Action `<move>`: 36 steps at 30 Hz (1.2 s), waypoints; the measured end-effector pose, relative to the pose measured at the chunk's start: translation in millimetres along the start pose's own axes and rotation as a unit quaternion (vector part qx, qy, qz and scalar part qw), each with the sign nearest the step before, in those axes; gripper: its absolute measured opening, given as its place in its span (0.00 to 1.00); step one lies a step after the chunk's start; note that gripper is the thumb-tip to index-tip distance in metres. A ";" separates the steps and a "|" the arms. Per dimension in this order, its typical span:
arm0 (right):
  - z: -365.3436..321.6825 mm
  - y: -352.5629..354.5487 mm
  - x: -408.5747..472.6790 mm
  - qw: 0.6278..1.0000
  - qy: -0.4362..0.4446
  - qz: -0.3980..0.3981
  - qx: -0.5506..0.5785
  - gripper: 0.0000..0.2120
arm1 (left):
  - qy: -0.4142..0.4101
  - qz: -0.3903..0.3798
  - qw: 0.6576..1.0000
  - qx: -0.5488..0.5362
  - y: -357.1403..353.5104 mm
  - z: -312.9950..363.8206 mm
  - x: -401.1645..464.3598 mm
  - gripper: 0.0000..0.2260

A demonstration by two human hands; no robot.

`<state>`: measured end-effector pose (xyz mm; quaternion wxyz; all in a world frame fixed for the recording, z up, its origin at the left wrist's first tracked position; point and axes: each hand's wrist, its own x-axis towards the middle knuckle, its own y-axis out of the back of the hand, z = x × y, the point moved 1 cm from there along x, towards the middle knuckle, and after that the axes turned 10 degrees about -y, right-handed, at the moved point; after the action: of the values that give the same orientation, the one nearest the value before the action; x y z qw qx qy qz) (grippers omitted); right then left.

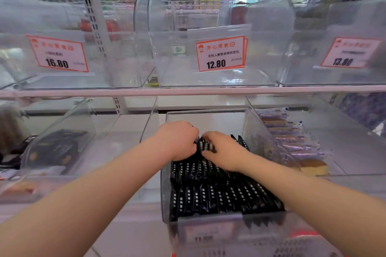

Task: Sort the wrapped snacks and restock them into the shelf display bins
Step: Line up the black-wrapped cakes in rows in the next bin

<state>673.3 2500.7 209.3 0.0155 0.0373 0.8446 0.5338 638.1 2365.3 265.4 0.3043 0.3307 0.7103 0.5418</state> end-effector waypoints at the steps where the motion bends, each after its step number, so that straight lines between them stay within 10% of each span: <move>1: -1.9 8.4 -14.7 1.000 0.012 0.004 -0.002 0.18 | -0.012 0.008 1.000 -0.005 7.1 5.9 -8.6 0.13; 8: 22.0 58.2 -159.2 0.993 0.103 0.038 0.053 0.04 | -0.148 0.114 0.980 -0.070 34.3 88.7 -75.9 0.10; 14: 89.9 20.8 -225.7 0.994 0.018 -0.027 0.106 0.04 | -0.238 0.039 0.965 -0.103 -20.4 187.7 -80.3 0.11; 22: 222.2 -70.1 -257.4 0.959 -0.159 -0.234 -0.020 0.09 | -0.178 -0.192 0.944 -0.203 -170.1 274.6 -47.6 0.09; 36: 339.2 -238.1 -244.9 0.919 -0.273 -0.284 0.025 0.08 | -0.025 -0.376 0.893 -0.247 -353.3 315.7 -13.2 0.17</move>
<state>928.7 2684.9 -154.8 0.3957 -0.0594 0.7956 0.4548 846.1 2465.6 -148.5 0.5749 -0.0331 0.6172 0.5361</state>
